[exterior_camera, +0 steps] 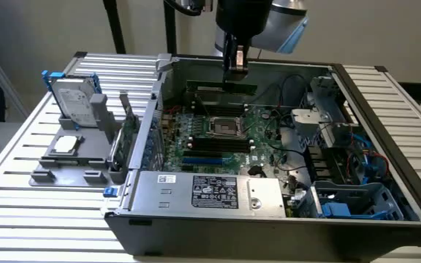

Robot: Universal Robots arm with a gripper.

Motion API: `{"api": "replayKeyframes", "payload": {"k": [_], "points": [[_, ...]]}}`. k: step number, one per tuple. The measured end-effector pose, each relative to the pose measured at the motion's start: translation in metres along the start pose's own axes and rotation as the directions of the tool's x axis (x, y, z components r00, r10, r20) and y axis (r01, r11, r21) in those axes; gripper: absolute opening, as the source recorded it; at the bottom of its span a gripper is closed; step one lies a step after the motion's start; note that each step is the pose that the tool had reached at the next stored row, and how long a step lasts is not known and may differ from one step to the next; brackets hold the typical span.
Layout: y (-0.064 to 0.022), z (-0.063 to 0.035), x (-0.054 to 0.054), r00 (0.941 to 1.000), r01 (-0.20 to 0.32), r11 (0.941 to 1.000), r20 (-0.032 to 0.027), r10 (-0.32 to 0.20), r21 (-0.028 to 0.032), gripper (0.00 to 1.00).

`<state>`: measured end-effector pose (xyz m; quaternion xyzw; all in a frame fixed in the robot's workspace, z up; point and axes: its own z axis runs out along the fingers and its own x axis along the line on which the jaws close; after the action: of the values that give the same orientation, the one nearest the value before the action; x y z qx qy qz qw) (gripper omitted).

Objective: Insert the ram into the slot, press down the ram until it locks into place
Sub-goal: 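Insert the ram into the slot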

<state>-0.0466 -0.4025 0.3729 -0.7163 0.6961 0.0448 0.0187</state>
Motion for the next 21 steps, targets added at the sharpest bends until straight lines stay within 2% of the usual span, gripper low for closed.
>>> {"api": "replayKeyframes", "payload": {"k": [7,13,21], "points": [[0.0000,-0.0003,0.000,1.0000,0.000,1.0000,0.0036,0.000,0.0001,0.13],[-0.0001,0.0003,0.000,1.0000,0.000,1.0000,0.0034,0.000,0.0002,0.13],[-0.0067,0.0132,0.002,1.0000,0.000,1.0000,-0.0010,0.000,0.0005,0.13]]}}
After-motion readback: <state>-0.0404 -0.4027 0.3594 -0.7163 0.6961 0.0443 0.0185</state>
